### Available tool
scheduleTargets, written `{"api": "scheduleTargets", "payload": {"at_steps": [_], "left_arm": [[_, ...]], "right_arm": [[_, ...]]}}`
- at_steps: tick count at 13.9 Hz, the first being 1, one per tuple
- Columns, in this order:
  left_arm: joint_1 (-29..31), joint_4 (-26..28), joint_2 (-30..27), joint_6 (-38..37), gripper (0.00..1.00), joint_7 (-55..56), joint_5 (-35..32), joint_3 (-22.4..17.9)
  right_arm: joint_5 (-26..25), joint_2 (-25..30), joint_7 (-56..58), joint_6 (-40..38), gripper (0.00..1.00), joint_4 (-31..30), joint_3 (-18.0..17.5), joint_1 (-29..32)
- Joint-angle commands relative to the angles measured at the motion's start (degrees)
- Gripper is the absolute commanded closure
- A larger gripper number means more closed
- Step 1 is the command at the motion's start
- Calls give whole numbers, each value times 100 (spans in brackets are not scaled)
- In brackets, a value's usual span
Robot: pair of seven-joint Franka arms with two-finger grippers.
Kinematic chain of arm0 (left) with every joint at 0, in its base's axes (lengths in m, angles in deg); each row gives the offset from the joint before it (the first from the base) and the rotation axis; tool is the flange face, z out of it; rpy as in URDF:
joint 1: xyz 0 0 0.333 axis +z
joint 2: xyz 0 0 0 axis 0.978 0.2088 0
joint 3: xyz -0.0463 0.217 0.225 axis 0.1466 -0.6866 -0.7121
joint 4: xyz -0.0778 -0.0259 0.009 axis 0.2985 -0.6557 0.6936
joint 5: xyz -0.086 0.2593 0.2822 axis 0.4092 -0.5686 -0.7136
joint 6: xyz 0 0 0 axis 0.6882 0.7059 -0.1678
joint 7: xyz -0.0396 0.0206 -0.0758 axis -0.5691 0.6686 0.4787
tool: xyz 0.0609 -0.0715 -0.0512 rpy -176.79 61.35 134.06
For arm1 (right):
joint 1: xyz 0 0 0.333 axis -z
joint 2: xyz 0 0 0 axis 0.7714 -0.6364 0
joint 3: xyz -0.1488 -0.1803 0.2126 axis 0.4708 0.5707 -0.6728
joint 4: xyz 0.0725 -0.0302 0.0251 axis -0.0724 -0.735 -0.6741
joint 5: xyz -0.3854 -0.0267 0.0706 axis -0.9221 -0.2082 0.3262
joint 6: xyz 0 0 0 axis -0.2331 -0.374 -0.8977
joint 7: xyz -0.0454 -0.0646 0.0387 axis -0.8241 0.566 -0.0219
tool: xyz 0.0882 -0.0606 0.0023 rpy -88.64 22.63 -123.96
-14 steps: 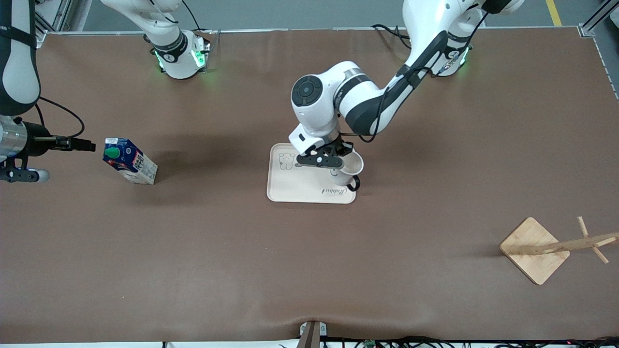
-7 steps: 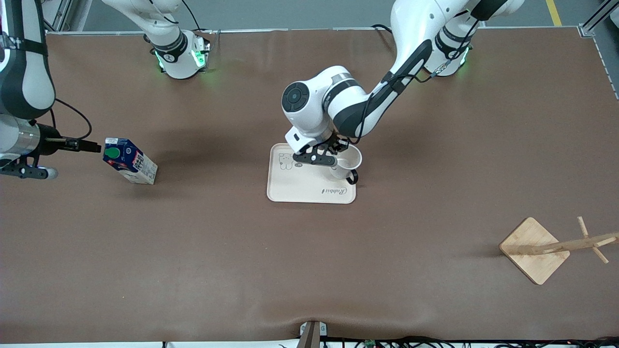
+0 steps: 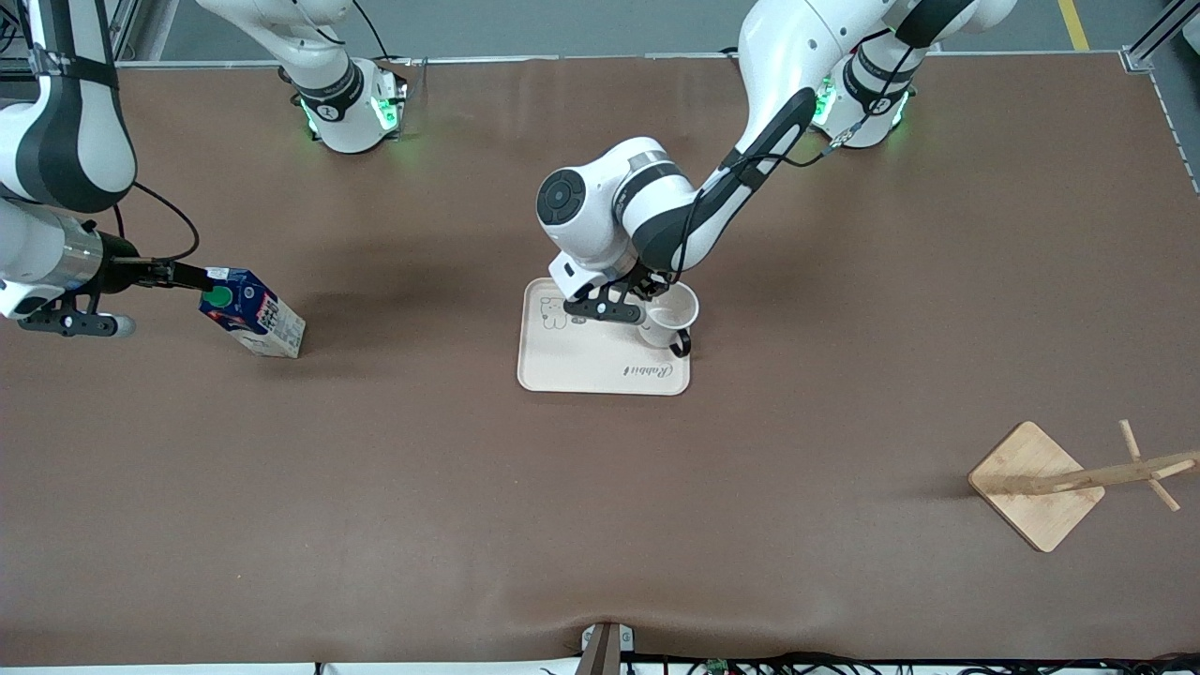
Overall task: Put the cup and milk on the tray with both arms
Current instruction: 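Lower the mug onto the tray while the right gripper grasps the milk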
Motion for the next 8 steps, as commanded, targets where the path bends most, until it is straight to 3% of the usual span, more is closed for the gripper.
{"api": "scheduleTargets", "payload": {"at_steps": [1, 8], "left_arm": [[-62, -221, 65, -142, 1, -19, -3, -73], [227, -581, -461, -536, 0, -247, 5, -144]], "right_arm": [[-16, 55, -144, 441, 0, -265, -1, -168], [-34, 63, 75, 698, 0, -608, 8, -195]]}}
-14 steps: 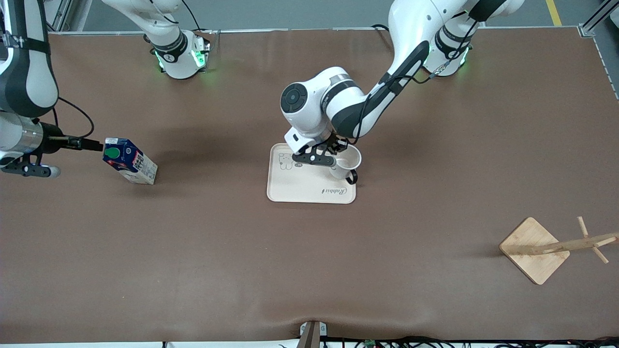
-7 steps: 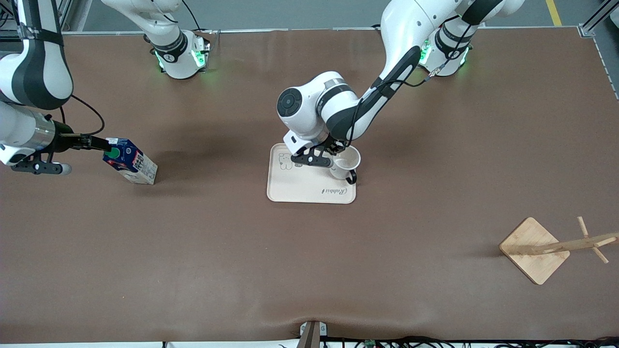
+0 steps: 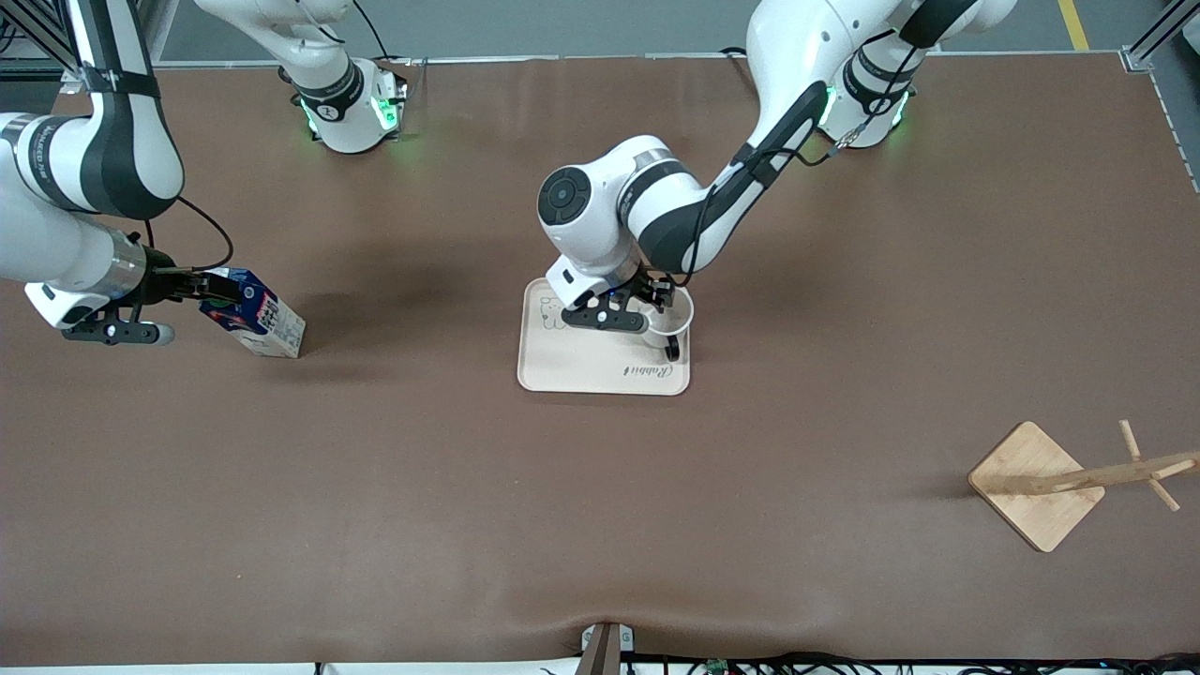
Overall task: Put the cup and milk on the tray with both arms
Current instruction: 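Lower the mug onto the tray while the right gripper grasps the milk, then open the left gripper and withdraw it while the right gripper lifts milk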
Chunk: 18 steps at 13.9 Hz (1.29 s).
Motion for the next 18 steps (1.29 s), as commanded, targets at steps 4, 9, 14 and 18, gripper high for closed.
{"api": "scheduleTargets", "payload": {"at_steps": [4, 9, 14, 18], "left_arm": [[915, -139, -945, -542, 0, -709, 200, -19], [1987, -121, -1614, -542, 0, -965, 588, -36], [2901, -104, -1984, -568, 0, -1903, 649, 8], [3736, -95, -2221, -831, 0, -2906, 1149, 16]], "right_arm": [[-78, 97, 122, 354, 0, -419, 26, 42], [-95, 71, 473, 575, 0, -551, 26, 192], [-87, 88, 464, 724, 0, -779, 26, 192], [-78, 97, 456, 847, 0, -929, 26, 253]]}}
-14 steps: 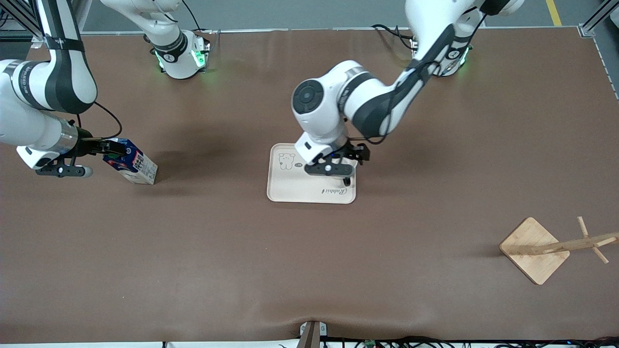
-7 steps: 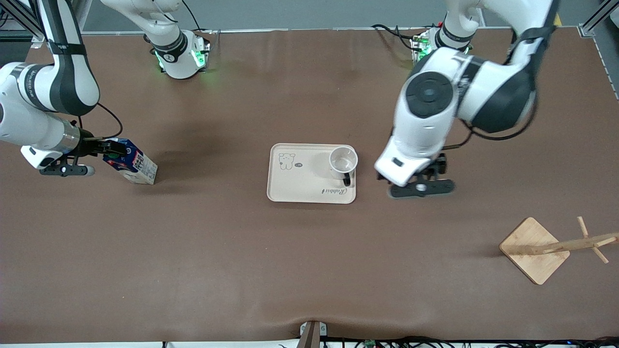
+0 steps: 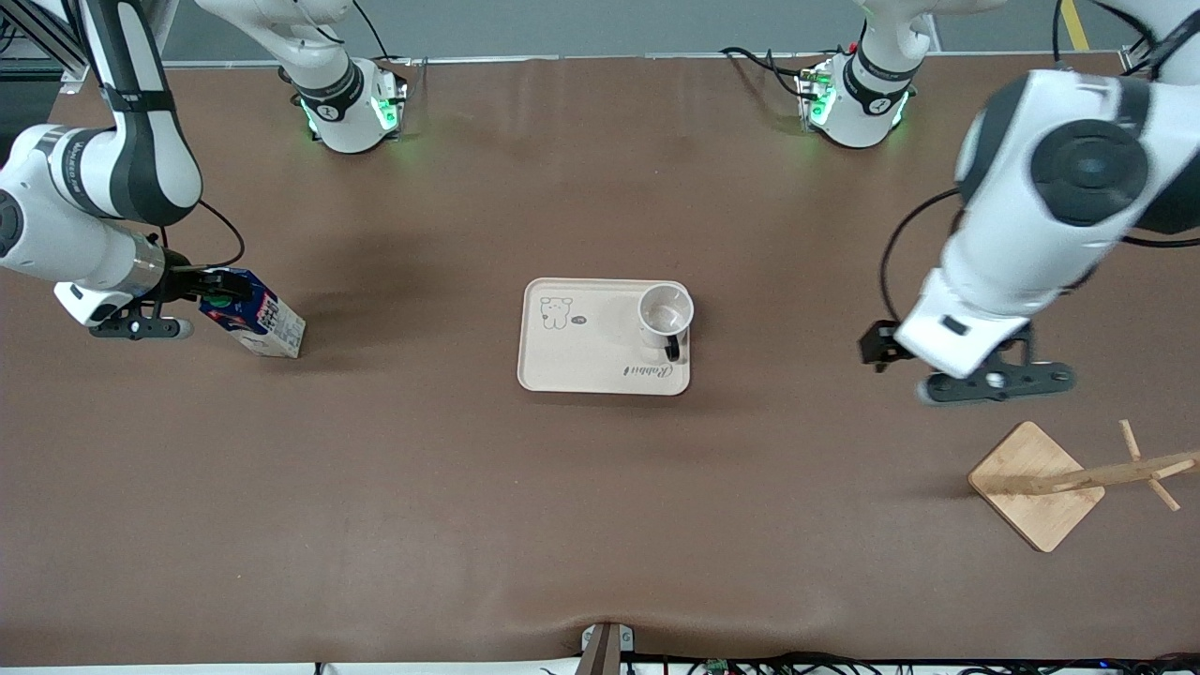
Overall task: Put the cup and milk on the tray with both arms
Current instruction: 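Open the left gripper and withdraw it while the right gripper lifts milk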
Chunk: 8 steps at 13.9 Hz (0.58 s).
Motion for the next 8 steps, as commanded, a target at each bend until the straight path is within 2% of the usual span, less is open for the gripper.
{"api": "scheduleTargets", "payload": {"at_steps": [1, 2, 5, 6, 8], "left_arm": [[496, 155, -351, -206, 0, -509, 359, 51], [567, 155, -396, -276, 0, -563, 360, 42], [655, 155, -554, -330, 0, -581, 360, -2], [664, 155, -572, -330, 0, -625, 360, 7], [691, 172, -642, -373, 0, -817, 360, 7]], "right_arm": [[-63, 107, 45, 105, 0, -187, -45, 123], [-28, 107, 36, 105, 7, -248, -45, 123], [-10, 124, -16, 43, 79, -249, -45, 114], [-1, 125, -16, -27, 96, -240, -54, 114], [200, 142, -16, -132, 100, -170, -54, 114]]}}
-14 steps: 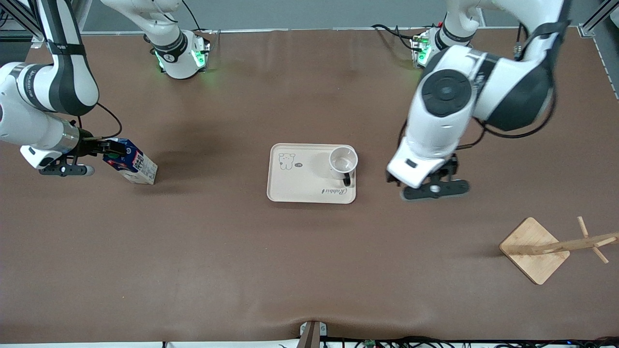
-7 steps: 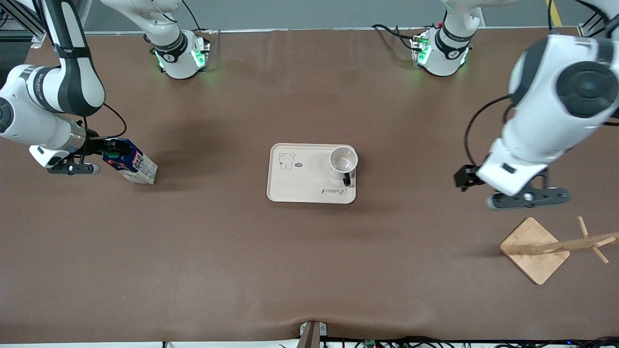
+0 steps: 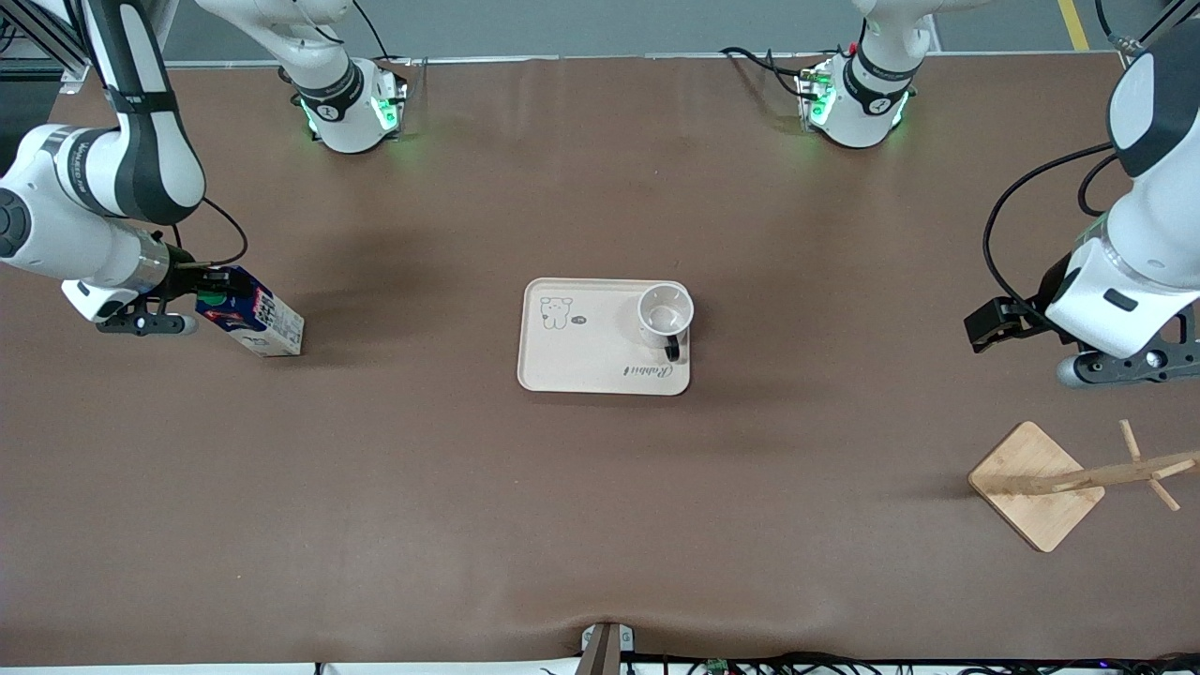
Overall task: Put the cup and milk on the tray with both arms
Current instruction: 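Open the left gripper and withdraw it while the right gripper lifts milk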
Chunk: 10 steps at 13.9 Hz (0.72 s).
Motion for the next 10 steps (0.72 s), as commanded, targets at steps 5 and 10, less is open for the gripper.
{"api": "scheduleTargets", "payload": {"at_steps": [5, 10], "left_arm": [[-27, 323, -507, -104, 0, -705, 98, -203], [-886, 1026, -1254, -68, 0, -1171, 563, -1475]], "right_arm": [[472, 71, -19, -653, 100, 447, -52, 78], [526, 53, -448, -1294, 100, 958, -69, -88]]}}
